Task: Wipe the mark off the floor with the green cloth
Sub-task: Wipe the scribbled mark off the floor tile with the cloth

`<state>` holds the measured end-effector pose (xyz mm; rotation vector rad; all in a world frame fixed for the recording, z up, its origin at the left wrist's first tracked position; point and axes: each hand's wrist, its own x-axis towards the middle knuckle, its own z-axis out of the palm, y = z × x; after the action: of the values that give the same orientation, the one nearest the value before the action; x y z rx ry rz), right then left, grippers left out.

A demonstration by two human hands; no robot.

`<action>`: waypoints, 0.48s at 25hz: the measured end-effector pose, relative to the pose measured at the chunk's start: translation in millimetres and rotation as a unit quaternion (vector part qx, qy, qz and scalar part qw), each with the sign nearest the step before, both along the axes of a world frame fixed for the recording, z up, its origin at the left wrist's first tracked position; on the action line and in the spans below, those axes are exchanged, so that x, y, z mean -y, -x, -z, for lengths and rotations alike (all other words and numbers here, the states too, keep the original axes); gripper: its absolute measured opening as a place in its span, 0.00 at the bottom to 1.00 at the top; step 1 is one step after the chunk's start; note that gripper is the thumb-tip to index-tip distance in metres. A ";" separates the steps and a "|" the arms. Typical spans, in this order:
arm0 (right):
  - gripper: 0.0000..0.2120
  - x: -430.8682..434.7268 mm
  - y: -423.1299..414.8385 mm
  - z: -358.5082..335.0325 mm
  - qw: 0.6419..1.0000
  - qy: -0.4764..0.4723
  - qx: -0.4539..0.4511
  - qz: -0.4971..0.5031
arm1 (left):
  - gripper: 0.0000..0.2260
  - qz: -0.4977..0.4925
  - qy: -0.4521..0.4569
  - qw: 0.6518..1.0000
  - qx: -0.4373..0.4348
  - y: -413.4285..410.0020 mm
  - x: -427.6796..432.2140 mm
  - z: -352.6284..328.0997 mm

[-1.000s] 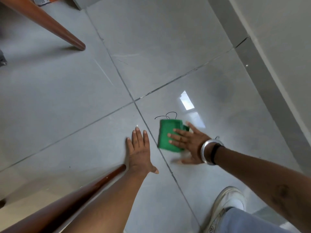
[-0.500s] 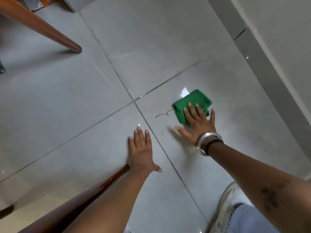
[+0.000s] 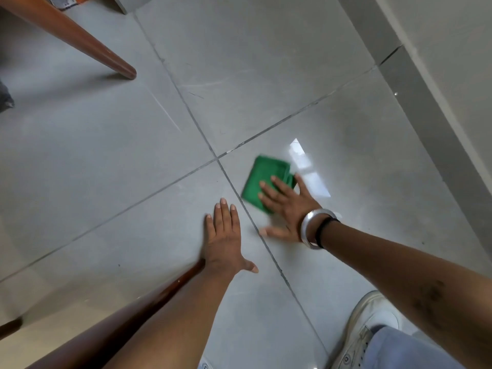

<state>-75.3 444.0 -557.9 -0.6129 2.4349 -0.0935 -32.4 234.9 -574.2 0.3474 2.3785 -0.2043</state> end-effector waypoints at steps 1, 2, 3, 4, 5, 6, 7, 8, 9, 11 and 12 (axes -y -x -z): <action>0.41 -11.7 -15.6 -2.6 0.996 0.019 0.001 -0.084 | 0.75 -0.002 0.004 1.000 0.000 -0.3 -0.4 -0.5; 0.39 -26.0 -27.9 -7.8 0.990 0.028 0.017 -0.137 | 0.75 -0.005 0.007 1.000 0.000 -0.3 -0.4 0.1; 0.38 -41.0 -33.9 -7.7 0.986 0.029 0.009 -0.163 | 0.75 -0.006 0.008 1.000 -0.002 -1.2 0.0 0.9; 0.37 -49.9 -30.9 -4.5 0.988 0.020 -0.010 -0.151 | 0.75 -0.003 0.010 1.000 -0.004 -2.2 0.0 1.2; 0.37 -47.2 -17.9 -3.8 0.995 0.002 -0.019 -0.103 | 0.74 0.003 0.010 1.000 -0.004 -1.7 -0.5 1.2; 0.40 -35.5 -0.2 -2.9 0.999 -0.018 -0.021 -0.037 | 0.74 0.005 0.010 1.000 0.003 -2.0 -0.8 0.6; 0.43 -19.4 16.5 4.3 0.998 -0.022 -0.037 0.043 | 0.74 0.003 0.010 1.000 0.007 -3.0 -0.3 0.7; 0.45 -0.7 32.7 4.4 0.994 -0.021 -0.040 0.098 | 0.75 0.004 0.010 1.000 0.002 -2.8 -0.6 1.5; 0.45 14.2 42.2 2.7 0.993 -0.017 -0.042 0.105 | 0.75 0.010 0.015 1.000 -0.003 -2.5 -2.3 0.2; 0.42 22.9 37.5 2.3 0.999 -0.009 -0.030 -0.023 | 0.75 0.005 0.026 1.000 0.006 1.2 -3.0 -6.6; 0.42 16.7 19.5 1.9 0.996 -0.008 -0.025 -0.087 | 0.75 -0.005 0.030 0.999 0.011 2.3 -3.4 -8.9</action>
<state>-94.8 427.3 -559.9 -0.8272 2.4152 0.0128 -34.7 238.4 -565.2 0.3085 2.3461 -0.2644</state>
